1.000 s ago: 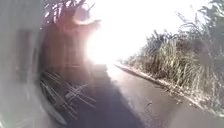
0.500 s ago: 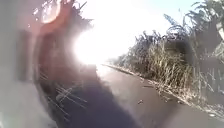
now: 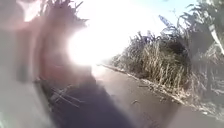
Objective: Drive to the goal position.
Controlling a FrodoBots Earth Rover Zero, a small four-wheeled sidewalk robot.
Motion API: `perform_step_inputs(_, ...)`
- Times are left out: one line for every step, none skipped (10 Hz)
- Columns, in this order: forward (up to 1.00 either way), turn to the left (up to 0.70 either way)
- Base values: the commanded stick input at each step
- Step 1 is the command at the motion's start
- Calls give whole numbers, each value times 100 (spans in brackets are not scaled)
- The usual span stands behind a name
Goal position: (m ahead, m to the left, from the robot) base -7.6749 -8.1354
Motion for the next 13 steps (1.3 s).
perform_step_inputs(0, -70)
perform_step_inputs(0, -70)
perform_step_inputs(0, -70)
perform_step_inputs(0, -70)
perform_step_inputs(0, -70)
perform_step_inputs(0, -70)
perform_step_inputs(0, -70)
perform_step_inputs(0, -70)
perform_step_inputs(0, -70)
perform_step_inputs(0, -70)
perform_step_inputs(0, -70)
perform_step_inputs(0, -70)
perform_step_inputs(0, -70)
